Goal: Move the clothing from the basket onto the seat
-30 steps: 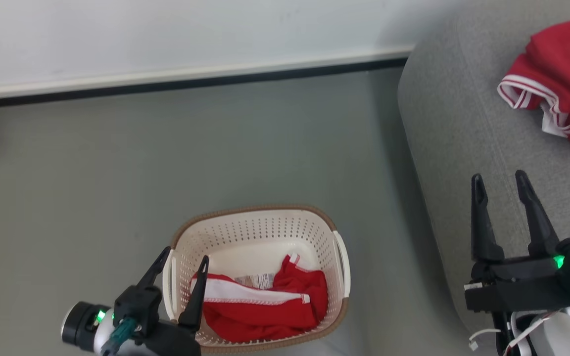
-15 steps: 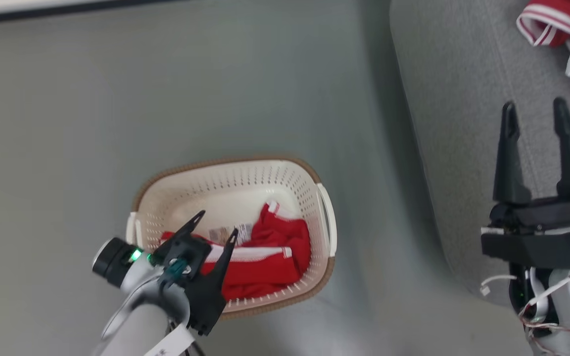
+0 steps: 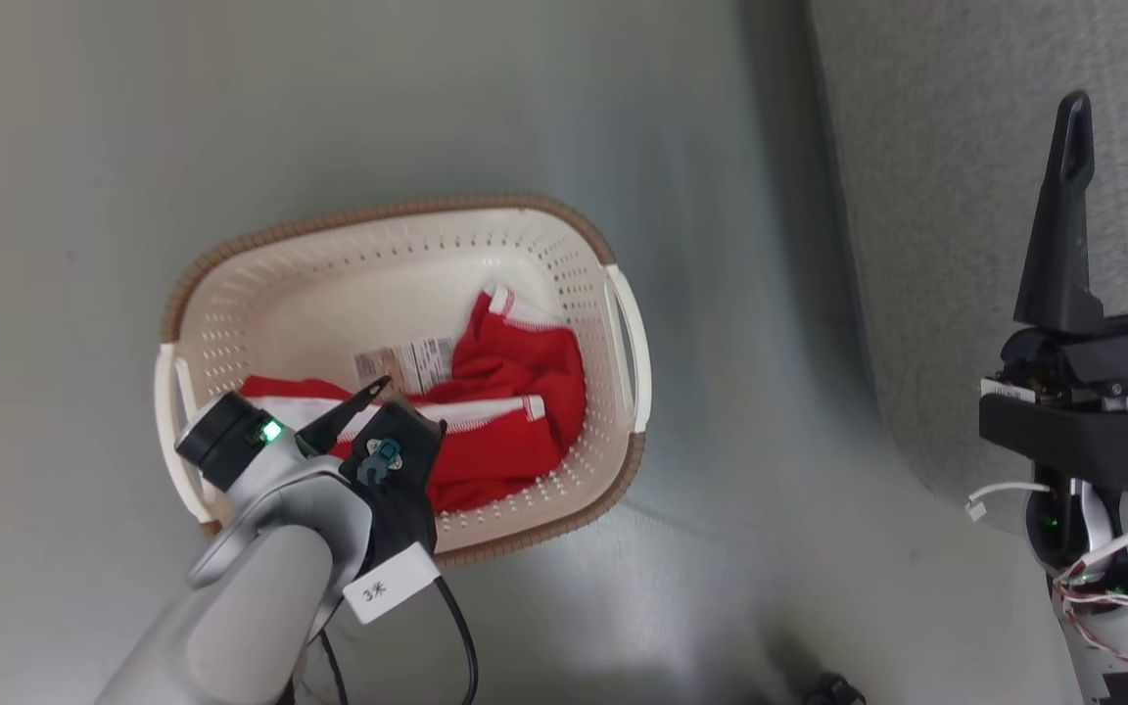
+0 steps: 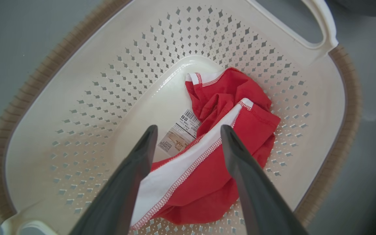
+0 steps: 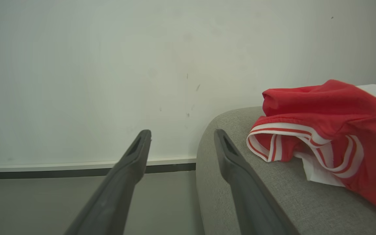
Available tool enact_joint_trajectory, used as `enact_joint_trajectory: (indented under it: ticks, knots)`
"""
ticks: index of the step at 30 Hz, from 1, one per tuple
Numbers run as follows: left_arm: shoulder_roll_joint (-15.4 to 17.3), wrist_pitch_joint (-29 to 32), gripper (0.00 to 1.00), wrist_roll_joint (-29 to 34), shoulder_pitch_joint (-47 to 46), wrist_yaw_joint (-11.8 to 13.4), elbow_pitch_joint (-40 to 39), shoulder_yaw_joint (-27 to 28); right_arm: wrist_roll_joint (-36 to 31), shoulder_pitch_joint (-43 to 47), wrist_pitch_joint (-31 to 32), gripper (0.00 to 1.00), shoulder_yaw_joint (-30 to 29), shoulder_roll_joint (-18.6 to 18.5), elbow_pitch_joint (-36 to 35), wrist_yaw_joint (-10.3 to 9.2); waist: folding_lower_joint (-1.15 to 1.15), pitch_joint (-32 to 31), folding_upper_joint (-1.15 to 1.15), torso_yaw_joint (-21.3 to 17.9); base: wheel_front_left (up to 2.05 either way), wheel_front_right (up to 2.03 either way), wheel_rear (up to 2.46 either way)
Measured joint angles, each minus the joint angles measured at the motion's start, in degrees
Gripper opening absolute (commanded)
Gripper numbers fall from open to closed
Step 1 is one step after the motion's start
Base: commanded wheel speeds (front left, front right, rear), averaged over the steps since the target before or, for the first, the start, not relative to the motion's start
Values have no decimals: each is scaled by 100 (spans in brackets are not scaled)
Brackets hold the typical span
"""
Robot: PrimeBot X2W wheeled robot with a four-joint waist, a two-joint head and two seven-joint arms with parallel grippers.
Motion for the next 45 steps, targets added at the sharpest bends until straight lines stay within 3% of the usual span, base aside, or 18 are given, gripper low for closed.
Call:
enact_joint_trajectory:
  ticks: [11, 30, 31, 32, 34, 45]
  knots:
    - [-64, -5, 100, 155, -361, -45, 635, -319, -109, -176, 0, 100, -13, 64, 93, 3, 0, 627, 0, -61, 0, 0, 0]
    - [-1, 2, 100, 417, -1190, -49, 1504, -526, -204, -253, 0, 100, 99, 269, 121, 104, -1, 1037, -1, -281, 0, 0, 0]
    - [0, 2, 95, 417, -1202, -59, 1545, -527, -205, -253, 0, 100, 99, 285, 122, 110, 0, 1061, -1, -296, 0, 0, 0]
    - [-4, 2, 49, 419, -1202, -73, 1588, -538, -207, -252, 0, 100, 96, 301, 130, 110, 0, 1082, -1, -309, 0, 0, 0]
    - [-34, 10, 0, 435, -1204, -82, 1693, -573, -210, -252, 0, 100, 79, 316, 165, 110, -1, 1109, -1, -331, 0, 0, 0]
    - [-266, -371, 0, 337, -1271, -82, 1895, -525, -222, -265, 0, 100, -12, 423, 414, 167, -2, 983, -2, -323, 0, 0, 0]
